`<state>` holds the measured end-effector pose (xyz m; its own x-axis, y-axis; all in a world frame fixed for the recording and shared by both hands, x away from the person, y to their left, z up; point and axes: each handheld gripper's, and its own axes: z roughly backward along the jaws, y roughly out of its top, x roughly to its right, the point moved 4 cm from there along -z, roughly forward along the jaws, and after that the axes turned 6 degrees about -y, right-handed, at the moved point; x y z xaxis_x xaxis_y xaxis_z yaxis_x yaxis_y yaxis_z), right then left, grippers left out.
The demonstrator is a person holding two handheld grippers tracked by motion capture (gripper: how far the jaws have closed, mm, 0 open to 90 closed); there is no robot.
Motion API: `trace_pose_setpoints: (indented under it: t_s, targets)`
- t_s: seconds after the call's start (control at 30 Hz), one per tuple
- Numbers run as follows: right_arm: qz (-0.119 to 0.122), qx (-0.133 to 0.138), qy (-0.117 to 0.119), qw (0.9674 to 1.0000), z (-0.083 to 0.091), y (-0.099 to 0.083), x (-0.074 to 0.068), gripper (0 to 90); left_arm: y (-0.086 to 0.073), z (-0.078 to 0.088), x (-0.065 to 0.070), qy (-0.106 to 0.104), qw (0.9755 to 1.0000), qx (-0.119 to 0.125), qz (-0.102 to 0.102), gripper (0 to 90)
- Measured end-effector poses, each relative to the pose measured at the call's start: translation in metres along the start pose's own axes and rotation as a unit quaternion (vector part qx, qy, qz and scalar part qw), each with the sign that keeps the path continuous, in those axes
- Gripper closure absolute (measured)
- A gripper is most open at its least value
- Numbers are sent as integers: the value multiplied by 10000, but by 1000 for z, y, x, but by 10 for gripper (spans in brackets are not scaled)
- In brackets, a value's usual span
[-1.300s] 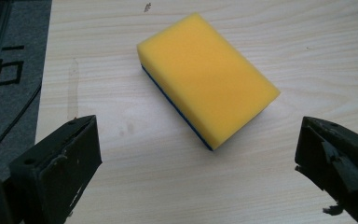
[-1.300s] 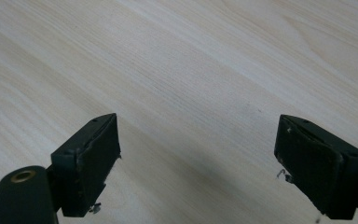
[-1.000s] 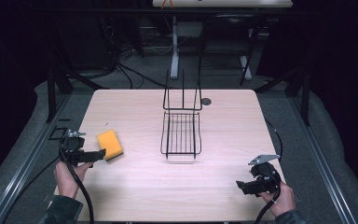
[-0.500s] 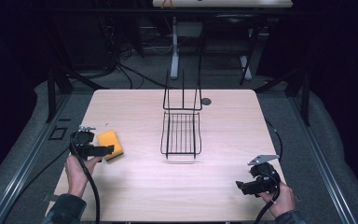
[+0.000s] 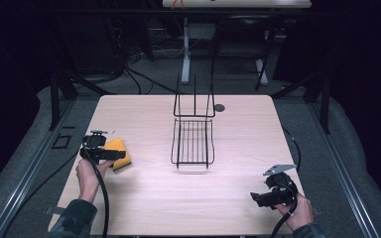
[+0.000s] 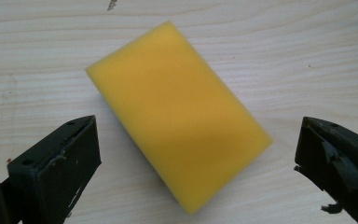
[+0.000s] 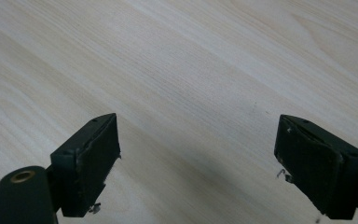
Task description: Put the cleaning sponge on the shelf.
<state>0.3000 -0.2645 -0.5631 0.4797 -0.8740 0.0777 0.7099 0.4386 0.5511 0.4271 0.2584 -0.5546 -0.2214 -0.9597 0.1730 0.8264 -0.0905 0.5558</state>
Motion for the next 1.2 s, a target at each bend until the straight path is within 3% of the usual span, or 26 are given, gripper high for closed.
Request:
trace_pose_setpoints:
  t_s: [0.2, 0.4, 0.67, 1.0, 1.2]
  targets:
    - [32, -9, -2, 10000, 0, -1, 0, 135, 4, -10, 2, 83, 9999, -79, -37, 0]
    - [29, -10, -3, 10000, 0, -1, 0, 135, 11, -16, 0, 127, 9999, -82, 53, 0]
    - [21, -13, 2, 10000, 0, -1, 0, 136, 14, -29, 4, 226, 9995, -212, -70, 0]
    - [13, 3, -2, 10000, 1, -1, 0, 136, 11, -34, 2, 407, 9985, -331, -150, 5]
    - [24, 0, 2, 10000, 1, -1, 0, 136, 9, -34, -1, 390, 9983, -392, -180, 32]
